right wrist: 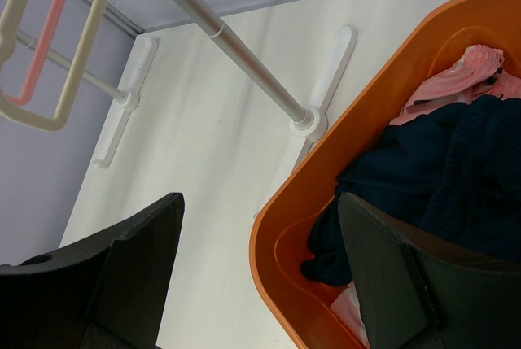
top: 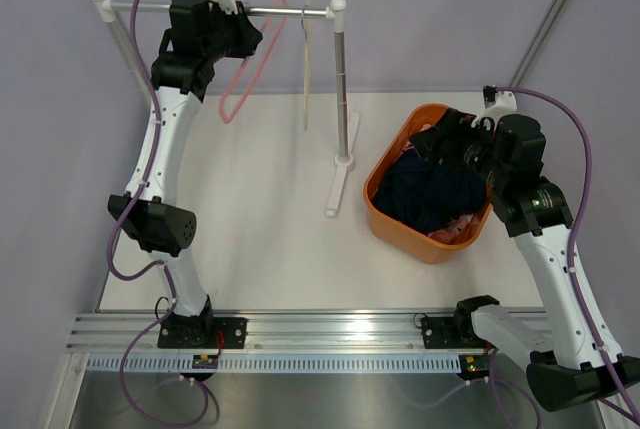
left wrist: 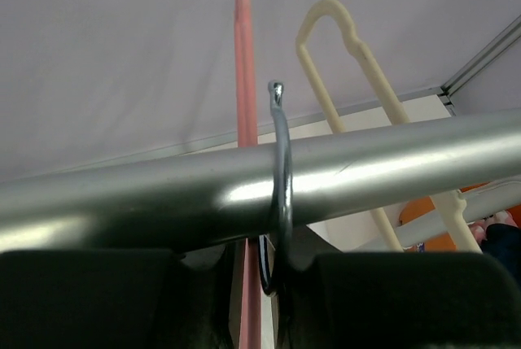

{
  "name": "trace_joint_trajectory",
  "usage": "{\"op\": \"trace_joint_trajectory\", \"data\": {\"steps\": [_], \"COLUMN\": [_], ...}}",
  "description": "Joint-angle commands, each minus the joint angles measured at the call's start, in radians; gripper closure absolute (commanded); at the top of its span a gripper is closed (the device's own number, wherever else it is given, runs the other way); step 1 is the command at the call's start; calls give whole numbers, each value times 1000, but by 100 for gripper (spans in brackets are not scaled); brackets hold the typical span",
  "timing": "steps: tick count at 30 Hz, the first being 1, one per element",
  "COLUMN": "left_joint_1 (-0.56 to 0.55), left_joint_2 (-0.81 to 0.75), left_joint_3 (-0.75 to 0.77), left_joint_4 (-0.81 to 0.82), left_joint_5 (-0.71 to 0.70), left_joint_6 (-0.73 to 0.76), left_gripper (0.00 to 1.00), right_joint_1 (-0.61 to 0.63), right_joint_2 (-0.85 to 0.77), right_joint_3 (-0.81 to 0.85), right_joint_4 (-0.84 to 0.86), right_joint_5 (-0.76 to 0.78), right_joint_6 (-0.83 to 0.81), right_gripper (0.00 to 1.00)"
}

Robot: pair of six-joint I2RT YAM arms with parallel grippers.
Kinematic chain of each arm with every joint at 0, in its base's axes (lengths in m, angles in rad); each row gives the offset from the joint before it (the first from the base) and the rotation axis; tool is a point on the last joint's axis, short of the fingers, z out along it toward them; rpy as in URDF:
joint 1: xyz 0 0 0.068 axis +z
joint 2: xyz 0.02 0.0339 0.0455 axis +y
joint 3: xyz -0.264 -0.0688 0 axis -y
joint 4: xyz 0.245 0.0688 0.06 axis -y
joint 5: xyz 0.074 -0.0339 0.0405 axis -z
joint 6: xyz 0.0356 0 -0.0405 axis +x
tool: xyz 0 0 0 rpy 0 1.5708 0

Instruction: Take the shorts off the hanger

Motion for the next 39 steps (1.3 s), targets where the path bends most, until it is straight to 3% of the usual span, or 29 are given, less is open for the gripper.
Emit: {"op": "trace_joint_trajectory", "data": {"steps": [1,12,16,21,29,39], "left_joint_1": [-6,-18,-29,-31,-31,-31], "left_joint_2": [-40,-104,-171,-271,-388,-647], "left_joint_3": [-6,-64,-130,-241,-299,-580], "left_joint_4": [69,83,95,153,126,155], "left_joint_5": [-19,-45,-99,-129,-120,-255], "left_joint_6": [16,29,46,46,45,-10], "left_gripper": [82,75,60,51,48,43], "right_joint_1": [-2,-3,-3,-3,-2,-3], "right_joint_2": [-1,-4,-4,-5,-11,-36], "right_joint_3": [3,-3,-3,-3,-3,-21], "right_joint_4": [34,34,34,33,27,34], "right_joint_5": [-22,-23,-20,-14,-15,-14], "right_joint_6": [0,2,0,-3,-5,-17], "right_gripper": [15,15,15,15,13,10]}}
